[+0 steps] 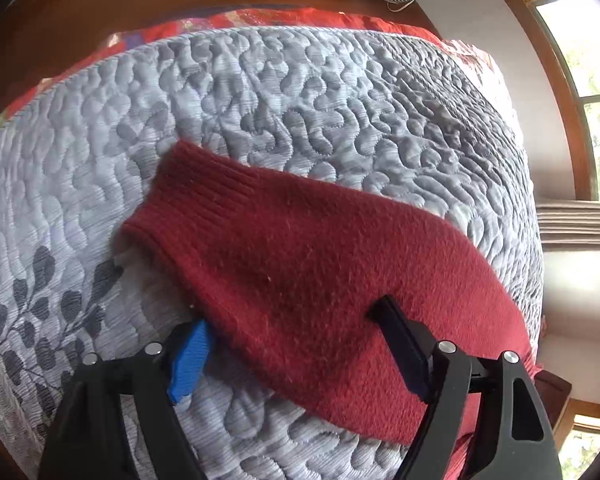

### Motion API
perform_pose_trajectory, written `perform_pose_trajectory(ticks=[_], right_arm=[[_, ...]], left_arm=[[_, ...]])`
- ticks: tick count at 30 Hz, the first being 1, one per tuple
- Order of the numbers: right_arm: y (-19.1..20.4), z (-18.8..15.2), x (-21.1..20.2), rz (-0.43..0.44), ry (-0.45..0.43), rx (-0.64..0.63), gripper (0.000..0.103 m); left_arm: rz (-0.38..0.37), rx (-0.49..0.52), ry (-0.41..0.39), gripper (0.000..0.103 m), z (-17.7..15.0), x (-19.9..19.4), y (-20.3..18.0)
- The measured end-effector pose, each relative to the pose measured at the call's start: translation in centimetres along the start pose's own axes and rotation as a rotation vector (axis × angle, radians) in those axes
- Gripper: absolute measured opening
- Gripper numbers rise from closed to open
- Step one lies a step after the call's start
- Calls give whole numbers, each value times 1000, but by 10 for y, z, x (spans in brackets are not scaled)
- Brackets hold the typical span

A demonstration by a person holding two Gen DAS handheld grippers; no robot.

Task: Fold small clothes
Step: 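Move the left gripper to the other sleeve cuff and grasp it, then fold the held sleeve across the chest with the left gripper, release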

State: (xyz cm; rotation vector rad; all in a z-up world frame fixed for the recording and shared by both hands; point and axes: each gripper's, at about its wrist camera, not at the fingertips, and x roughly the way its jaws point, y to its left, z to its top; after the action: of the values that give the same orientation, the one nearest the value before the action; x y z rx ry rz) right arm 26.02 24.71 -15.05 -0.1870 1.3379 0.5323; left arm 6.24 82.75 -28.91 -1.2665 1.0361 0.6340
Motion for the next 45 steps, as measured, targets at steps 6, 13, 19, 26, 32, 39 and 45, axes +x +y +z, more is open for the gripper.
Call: perform_pose_trajectory(ticks=[6, 13, 19, 26, 32, 39, 45], right_arm=[[5, 2, 7, 1, 8, -3, 59], [-6, -3, -7, 5, -19, -5, 59], [-29, -14, -24, -36, -49, -2, 60], [-73, -32, -39, -74, -70, 55, 60], [-113, -49, -48, -85, -82, 112, 60], [-160, -70, -56, -86, -91, 179, 60], [-194, -84, -59, -78, -92, 227, 60]], left_arm=[[-69, -92, -42, 63, 16, 8, 15], [-75, -68, -156, 13, 15, -8, 5], [-57, 149, -327, 10, -14, -44, -58], [-134, 432, -375, 10, -75, -65, -162], [-235, 627, -309, 10, -145, -48, -249], [-315, 821, -214, 10, -245, -10, -328], [-353, 918, -122, 10, -322, 31, -372]])
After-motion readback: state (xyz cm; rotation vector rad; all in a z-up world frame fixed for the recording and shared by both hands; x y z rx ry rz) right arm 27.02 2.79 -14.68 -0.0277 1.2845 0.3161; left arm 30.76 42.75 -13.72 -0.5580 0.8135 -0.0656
